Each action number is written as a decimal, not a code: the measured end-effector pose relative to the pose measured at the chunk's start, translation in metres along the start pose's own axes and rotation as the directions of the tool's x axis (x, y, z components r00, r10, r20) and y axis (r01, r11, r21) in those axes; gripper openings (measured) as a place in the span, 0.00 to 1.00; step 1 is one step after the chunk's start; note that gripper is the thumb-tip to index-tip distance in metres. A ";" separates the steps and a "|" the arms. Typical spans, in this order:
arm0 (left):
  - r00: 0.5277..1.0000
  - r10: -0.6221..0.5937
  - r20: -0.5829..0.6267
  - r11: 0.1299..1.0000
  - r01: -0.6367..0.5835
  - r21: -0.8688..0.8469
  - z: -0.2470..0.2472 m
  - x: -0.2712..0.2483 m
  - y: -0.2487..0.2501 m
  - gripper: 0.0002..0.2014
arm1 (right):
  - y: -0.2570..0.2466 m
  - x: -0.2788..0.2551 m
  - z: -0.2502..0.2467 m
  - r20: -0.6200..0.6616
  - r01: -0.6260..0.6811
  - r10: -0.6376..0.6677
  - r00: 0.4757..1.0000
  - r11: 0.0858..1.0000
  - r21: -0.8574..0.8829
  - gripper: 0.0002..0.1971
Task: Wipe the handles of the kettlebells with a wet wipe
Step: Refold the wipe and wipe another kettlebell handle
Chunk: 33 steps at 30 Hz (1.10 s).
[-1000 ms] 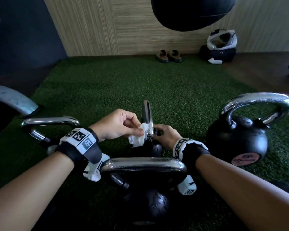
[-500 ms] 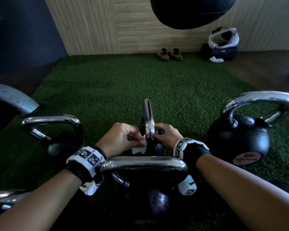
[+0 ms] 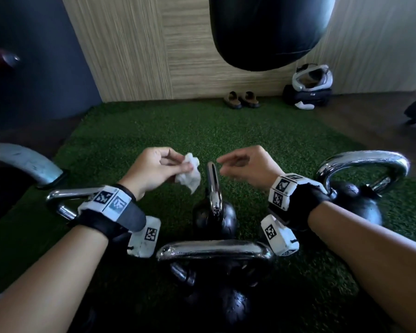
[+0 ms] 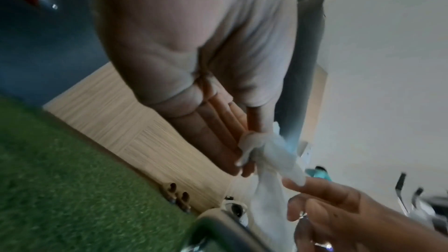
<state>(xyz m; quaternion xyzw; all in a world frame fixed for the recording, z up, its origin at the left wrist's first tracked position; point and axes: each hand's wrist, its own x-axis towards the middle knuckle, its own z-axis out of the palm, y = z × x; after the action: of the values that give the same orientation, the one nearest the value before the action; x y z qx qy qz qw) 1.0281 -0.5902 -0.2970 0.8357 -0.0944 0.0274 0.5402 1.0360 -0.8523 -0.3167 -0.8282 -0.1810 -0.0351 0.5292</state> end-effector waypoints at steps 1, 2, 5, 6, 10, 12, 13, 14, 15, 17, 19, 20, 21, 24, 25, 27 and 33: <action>1.000 -0.022 -0.012 0.998 0.021 -0.058 0.001 0.004 0.007 0.12 | -0.011 0.000 0.001 0.055 0.023 -0.026 0.998 0.999 0.050 0.15; 0.999 -0.037 -0.013 0.995 0.036 -0.095 0.003 0.007 0.012 0.13 | -0.020 -0.001 0.003 0.089 0.034 -0.042 0.995 0.995 0.089 0.17; 0.998 -0.067 0.003 0.983 0.066 -0.170 0.012 0.013 0.026 0.12 | -0.032 0.003 0.010 0.072 0.042 -0.050 0.996 0.993 0.106 0.20; 0.997 -0.083 0.011 0.978 0.083 -0.190 0.014 0.014 0.030 0.11 | -0.034 0.004 0.012 0.050 0.038 -0.044 0.998 0.992 0.118 0.20; 0.987 -0.131 0.091 0.955 0.150 -0.254 0.018 0.018 0.038 0.10 | -0.036 0.004 0.011 -0.056 0.020 -0.014 0.998 0.993 0.117 0.16; 0.975 -0.154 0.163 0.937 0.196 -0.288 0.018 0.018 0.039 0.08 | -0.031 0.008 0.011 -0.136 0.030 -0.020 0.990 0.997 0.076 0.14; 0.963 -0.170 0.208 0.926 0.228 -0.299 0.019 0.018 0.039 0.08 | -0.028 0.010 0.011 -0.173 0.027 -0.014 0.985 0.997 0.073 0.15; 0.952 -0.175 0.251 0.923 0.248 -0.295 0.020 0.018 0.039 0.09 | -0.023 0.011 0.011 -0.200 0.016 0.000 0.980 0.997 0.078 0.17; 0.942 -0.174 0.286 0.926 0.255 -0.279 0.022 0.018 0.038 0.10 | -0.018 0.013 0.011 -0.214 0.002 0.016 0.977 0.996 0.084 0.19; 0.941 -0.163 0.296 0.950 0.231 -0.210 0.024 0.022 0.035 0.11 | -0.007 0.016 0.012 -0.208 -0.032 0.051 0.977 0.995 0.093 0.17; 0.958 -0.152 0.244 0.978 0.181 -0.101 0.024 0.027 0.026 0.10 | 0.006 0.019 0.013 -0.221 -0.091 0.107 0.969 0.992 0.083 0.13; 0.965 -0.153 0.213 0.987 0.160 -0.015 0.023 0.029 0.019 0.08 | 0.012 0.020 0.014 -0.247 -0.135 0.147 0.958 0.989 0.063 0.12; 0.968 -0.163 0.192 0.984 0.145 0.105 0.021 0.031 0.011 0.06 | 0.019 0.022 0.014 -0.274 -0.186 0.189 0.943 0.982 0.035 0.12; 0.897 -0.333 0.292 0.775 0.084 0.627 0.027 0.030 -0.026 0.31 | 0.039 0.020 0.014 -0.270 -0.359 0.336 0.903 0.932 -0.041 0.07; 0.851 -0.391 0.349 0.683 0.014 0.731 0.034 0.024 -0.039 0.46 | 0.045 0.018 0.014 -0.249 -0.398 0.369 0.895 0.914 -0.074 0.06; 0.791 -0.338 0.510 0.677 -0.172 0.716 0.053 0.010 -0.060 0.66 | 0.055 0.016 0.019 -0.243 -0.427 0.386 0.890 0.893 -0.146 0.06; 0.874 0.062 0.481 0.892 -0.265 0.367 0.110 -0.005 -0.095 0.38 | 0.068 0.019 0.042 -0.217 -0.419 0.383 0.898 0.895 -0.156 0.05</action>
<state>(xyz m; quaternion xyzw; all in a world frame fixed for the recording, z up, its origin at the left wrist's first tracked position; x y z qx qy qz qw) 1.0351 -0.6517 -0.4284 0.9037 -0.2825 -0.1036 0.3048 1.0716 -0.8357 -0.3893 -0.8897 0.0473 -0.0177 0.4538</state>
